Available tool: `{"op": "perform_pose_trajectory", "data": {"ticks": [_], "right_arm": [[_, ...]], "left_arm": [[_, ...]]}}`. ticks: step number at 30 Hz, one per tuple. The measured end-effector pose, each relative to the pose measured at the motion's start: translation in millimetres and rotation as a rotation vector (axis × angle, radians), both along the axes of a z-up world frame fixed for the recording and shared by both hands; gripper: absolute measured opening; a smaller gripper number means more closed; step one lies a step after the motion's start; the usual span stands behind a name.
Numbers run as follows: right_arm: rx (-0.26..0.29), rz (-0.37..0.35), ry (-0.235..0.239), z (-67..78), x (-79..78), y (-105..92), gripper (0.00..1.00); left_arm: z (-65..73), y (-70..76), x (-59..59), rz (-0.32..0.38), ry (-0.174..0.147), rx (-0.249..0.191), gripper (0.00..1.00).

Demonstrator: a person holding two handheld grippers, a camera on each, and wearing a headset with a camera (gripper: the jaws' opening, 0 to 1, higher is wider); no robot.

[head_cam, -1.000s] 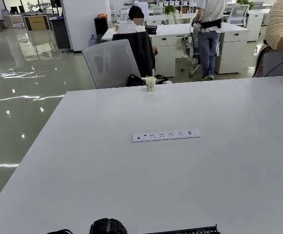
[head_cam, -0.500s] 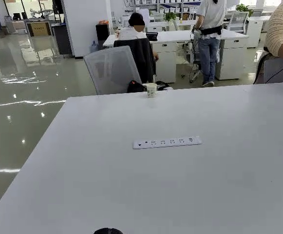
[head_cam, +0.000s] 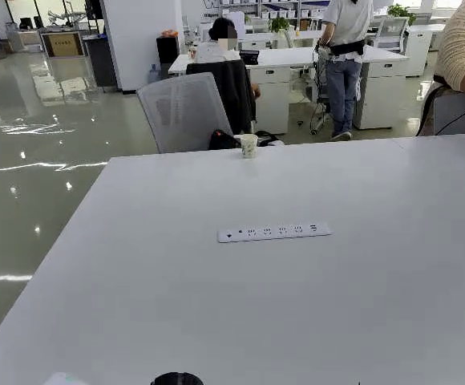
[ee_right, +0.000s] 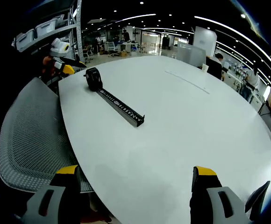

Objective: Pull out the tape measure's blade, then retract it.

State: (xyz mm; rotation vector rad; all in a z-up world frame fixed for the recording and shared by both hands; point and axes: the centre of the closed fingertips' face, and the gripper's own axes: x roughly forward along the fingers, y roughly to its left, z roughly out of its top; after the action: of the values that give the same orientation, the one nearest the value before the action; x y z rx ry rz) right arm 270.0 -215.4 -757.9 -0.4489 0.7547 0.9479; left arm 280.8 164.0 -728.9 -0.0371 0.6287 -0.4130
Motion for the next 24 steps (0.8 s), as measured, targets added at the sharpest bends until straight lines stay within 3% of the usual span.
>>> {"op": "perform_pose_trajectory", "data": {"ticks": [4,9,16,24], "right_arm": [[-0.018,0.034,-0.006,0.6,5.3,7.4,0.99],[-0.049,0.088,-0.022,2.7,11.7,16.3,0.99],[-0.046,0.121,-0.024,12.2,23.2,27.3,0.99],[-0.08,0.187,-0.041,16.6,37.5,39.9,0.99]], "left_arm": [[-9.1,-8.3,-2.7,0.001,0.021,0.027,0.99],[-15.0,-12.6,-3.7,0.025,0.032,0.028,0.99],[-11.8,-19.7,4.2,0.073,0.005,0.013,0.99],[-20.1,-29.9,12.3,0.086,-0.001,0.026,0.99]]}}
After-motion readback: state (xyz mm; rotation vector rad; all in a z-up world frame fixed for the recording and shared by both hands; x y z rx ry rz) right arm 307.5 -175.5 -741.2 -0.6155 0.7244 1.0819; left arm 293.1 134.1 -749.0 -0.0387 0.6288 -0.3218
